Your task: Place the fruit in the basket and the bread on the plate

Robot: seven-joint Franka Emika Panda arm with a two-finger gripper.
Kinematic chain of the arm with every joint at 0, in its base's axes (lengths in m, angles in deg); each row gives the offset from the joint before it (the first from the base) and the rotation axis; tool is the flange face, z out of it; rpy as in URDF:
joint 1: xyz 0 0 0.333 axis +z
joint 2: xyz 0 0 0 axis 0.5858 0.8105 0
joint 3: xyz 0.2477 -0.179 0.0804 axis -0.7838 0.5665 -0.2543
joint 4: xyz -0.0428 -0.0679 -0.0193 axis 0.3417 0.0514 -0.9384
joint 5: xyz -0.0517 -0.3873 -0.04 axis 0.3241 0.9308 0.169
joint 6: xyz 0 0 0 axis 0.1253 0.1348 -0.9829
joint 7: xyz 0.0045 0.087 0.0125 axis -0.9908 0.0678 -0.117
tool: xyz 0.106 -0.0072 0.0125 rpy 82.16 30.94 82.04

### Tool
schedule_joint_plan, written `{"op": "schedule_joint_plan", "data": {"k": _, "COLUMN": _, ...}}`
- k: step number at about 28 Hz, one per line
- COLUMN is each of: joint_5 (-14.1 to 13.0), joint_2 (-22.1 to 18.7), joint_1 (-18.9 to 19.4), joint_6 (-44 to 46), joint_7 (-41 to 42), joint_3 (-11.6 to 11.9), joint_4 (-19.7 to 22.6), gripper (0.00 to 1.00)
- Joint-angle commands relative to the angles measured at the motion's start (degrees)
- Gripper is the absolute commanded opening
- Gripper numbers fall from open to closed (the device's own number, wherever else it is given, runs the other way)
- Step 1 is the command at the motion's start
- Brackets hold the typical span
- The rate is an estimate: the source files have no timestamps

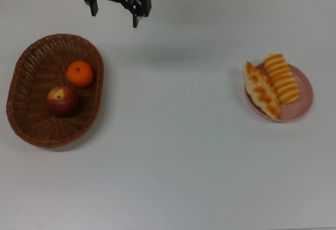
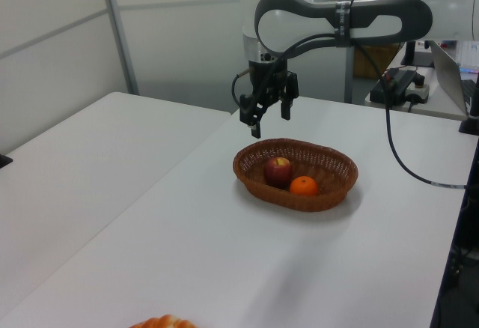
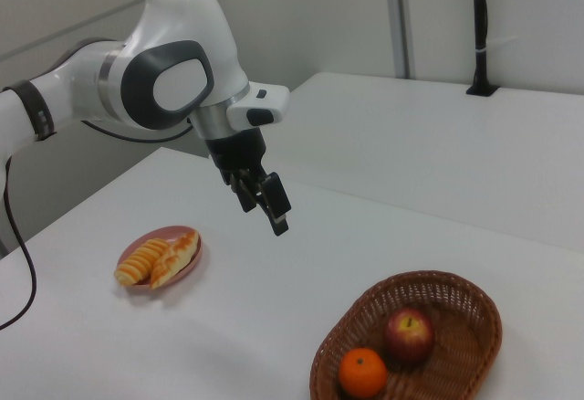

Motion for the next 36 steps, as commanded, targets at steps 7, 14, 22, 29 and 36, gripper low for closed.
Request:
{"op": "schedule_joint_plan", "data": {"k": 7, "joint_5": -3.0, "joint_2": -1.2, "joint_1": -1.4, "joint_6": -0.2, "joint_7": 7.7, "joint_3": 0.3, "joint_4": 1.1, "gripper": 1.00}}
{"op": "schedule_joint_plan", "data": {"k": 14, "joint_5": -3.1, "joint_2": -1.1, "joint_1": -1.6, "joint_6": -0.1, "joint_7": 7.7, "joint_3": 0.2, "joint_4": 1.1, "gripper": 1.00}}
{"op": "schedule_joint_plan", "data": {"k": 22, "joint_5": -3.2, "joint_2": -1.0, "joint_1": -1.6, "joint_6": 1.1, "joint_7": 11.6, "joint_3": 0.2, "joint_4": 1.1, "gripper": 1.00}}
{"op": "schedule_joint_plan", "data": {"k": 29, "joint_5": -3.8, "joint_2": -1.0, "joint_1": -1.7, "joint_6": 1.1, "joint_7": 11.7, "joint_3": 0.2, "joint_4": 1.1, "gripper": 1.00}}
{"op": "schedule_joint_plan", "data": {"k": 36, "joint_5": -8.3, "joint_2": -1.0, "joint_1": -3.7, "joint_6": 1.0, "joint_7": 12.7, "joint_3": 0.2, "joint_4": 0.6, "gripper": 1.00}}
